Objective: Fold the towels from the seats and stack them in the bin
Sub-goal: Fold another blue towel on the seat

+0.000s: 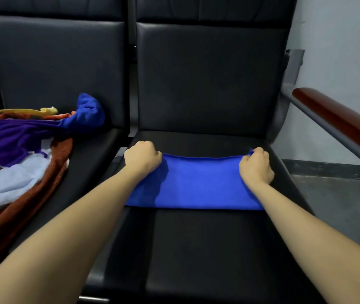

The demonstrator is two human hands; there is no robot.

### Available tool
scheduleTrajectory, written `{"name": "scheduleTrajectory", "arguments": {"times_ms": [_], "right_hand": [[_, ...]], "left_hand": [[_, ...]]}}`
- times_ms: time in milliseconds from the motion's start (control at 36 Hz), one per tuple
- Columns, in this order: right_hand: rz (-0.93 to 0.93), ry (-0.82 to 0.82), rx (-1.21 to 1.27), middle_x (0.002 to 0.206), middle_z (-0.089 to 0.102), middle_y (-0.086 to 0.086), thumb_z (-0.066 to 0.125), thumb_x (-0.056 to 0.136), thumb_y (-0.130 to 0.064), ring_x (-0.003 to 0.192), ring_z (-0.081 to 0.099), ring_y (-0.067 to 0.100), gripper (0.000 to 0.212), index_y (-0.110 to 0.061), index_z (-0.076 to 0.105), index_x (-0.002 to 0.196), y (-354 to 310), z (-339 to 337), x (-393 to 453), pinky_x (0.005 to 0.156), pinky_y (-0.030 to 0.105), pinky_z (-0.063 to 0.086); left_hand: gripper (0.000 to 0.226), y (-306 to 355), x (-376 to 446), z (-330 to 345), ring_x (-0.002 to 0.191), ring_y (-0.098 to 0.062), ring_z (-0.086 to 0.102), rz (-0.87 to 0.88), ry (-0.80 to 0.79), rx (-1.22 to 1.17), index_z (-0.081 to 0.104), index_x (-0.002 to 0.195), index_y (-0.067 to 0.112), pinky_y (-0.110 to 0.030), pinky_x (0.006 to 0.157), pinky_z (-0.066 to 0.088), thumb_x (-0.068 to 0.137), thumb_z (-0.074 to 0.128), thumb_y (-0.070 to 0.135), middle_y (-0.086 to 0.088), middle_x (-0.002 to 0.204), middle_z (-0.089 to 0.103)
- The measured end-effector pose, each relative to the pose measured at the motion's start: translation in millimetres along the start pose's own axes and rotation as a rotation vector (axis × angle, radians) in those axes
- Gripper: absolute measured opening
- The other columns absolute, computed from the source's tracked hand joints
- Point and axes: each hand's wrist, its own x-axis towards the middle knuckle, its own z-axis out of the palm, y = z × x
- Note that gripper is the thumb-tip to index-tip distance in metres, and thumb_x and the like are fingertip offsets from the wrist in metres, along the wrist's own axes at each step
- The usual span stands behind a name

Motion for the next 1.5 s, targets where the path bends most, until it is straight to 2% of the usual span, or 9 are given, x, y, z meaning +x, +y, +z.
{"name": "scheduleTrajectory", "arguments": {"times_ms": [111, 278, 417, 583, 806, 1000, 1083, 1361, 1500], "right_hand": [[-0.148, 0.006, -0.204, 0.133, 0.037, 0.016, 0.051, 0.092, -0.018, 0.118, 0.039, 0.035, 0.038, -0.006, 0.046, 0.127, 0, 11, -7, 0.099, 0.043, 0.031], [-0.592, -0.212, -0.052, 0.132, 0.041, 0.004, 0.05, 0.093, -0.021, 0.116, 0.04, 0.027, 0.035, -0.018, 0.048, 0.128, -5, 19, -26, 0.097, 0.036, 0.027], [-0.83, -0.488, -0.106, 0.148, 0.035, -0.008, 0.043, 0.099, -0.037, 0.135, 0.033, 0.015, 0.042, -0.027, 0.043, 0.14, -5, 19, -45, 0.107, 0.032, 0.023], [-0.811, -0.575, -0.28, 0.159, 0.015, -0.011, 0.029, 0.099, -0.052, 0.146, 0.012, 0.01, 0.052, -0.038, 0.025, 0.149, 1, 10, -57, 0.117, 0.031, 0.009], [-0.807, -0.561, -0.314, 0.159, 0.014, -0.01, 0.026, 0.1, -0.052, 0.146, 0.012, 0.01, 0.052, -0.037, 0.022, 0.15, 3, 5, -68, 0.117, 0.031, 0.009], [-0.811, -0.575, -0.347, 0.16, 0.008, -0.01, 0.025, 0.096, -0.06, 0.147, 0.006, 0.011, 0.06, -0.037, 0.017, 0.151, 0, 6, -79, 0.117, 0.033, 0.006], [-0.805, -0.576, -0.335, 0.16, 0.007, -0.008, 0.024, 0.096, -0.061, 0.147, 0.005, 0.012, 0.062, -0.036, 0.016, 0.151, -6, 9, -86, 0.117, 0.034, 0.006], [-0.621, -0.537, 0.158, 0.14, 0.045, -0.009, 0.036, 0.101, -0.039, 0.129, 0.036, 0.018, 0.036, -0.035, 0.048, 0.135, -13, -9, -89, 0.102, 0.032, 0.02], [-0.516, -0.33, 0.194, 0.127, 0.054, -0.006, 0.037, 0.101, -0.032, 0.122, 0.039, 0.018, 0.031, -0.031, 0.058, 0.124, 17, -45, -67, 0.098, 0.031, 0.019]], "left_hand": [[0.051, 1, 1, 13, 0.119, -0.037, 0.043, -0.04, -0.038, 0.161, 0.048, 0.124, 0.005, -0.043, 0.099, 0.031, 0.095, 0.044, 0.047, -0.016, 0.13, 0.044], [0.028, 5, -23, 23, 0.115, -0.036, 0.041, -0.074, 0.075, 0.156, 0.044, 0.115, 0.003, -0.042, 0.098, 0.03, 0.091, 0.044, 0.018, -0.018, 0.126, 0.042], [0.044, 5, -48, 19, 0.119, -0.036, 0.041, -0.245, 0.011, 0.127, 0.039, 0.126, -0.002, -0.043, 0.097, 0.032, 0.088, 0.048, 0.018, -0.02, 0.132, 0.04], [0.052, -10, -67, 15, 0.121, -0.03, 0.04, -0.368, -0.062, 0.13, 0.036, 0.133, -0.002, -0.038, 0.098, 0.032, 0.092, 0.047, 0.028, -0.014, 0.132, 0.043], [0.031, -25, -82, 15, 0.117, -0.033, 0.048, -0.225, -0.038, 0.118, 0.046, 0.12, 0.003, -0.038, 0.096, 0.033, 0.098, 0.042, 0.024, -0.016, 0.127, 0.052], [0.031, -18, -82, -1, 0.103, -0.036, 0.058, -0.147, 0.055, -0.101, 0.036, 0.126, -0.002, -0.035, 0.071, 0.037, 0.101, 0.034, 0.016, -0.018, 0.115, 0.06], [0.021, -5, -85, -20, 0.097, -0.036, 0.057, -0.063, 0.106, -0.217, 0.04, 0.105, 0.004, -0.035, 0.068, 0.037, 0.101, 0.037, 0.025, -0.018, 0.107, 0.06], [0.023, 54, -101, -41, 0.079, -0.021, 0.048, 0.061, 0.076, -0.373, 0.048, 0.107, 0.008, -0.032, 0.067, 0.037, 0.097, 0.043, 0.028, -0.005, 0.093, 0.054], [0.017, 96, -103, -30, 0.071, -0.016, 0.053, 0.185, -0.049, -0.55, 0.05, 0.1, 0.011, -0.026, 0.055, 0.038, 0.096, 0.047, 0.027, 0.001, 0.083, 0.054]]}}
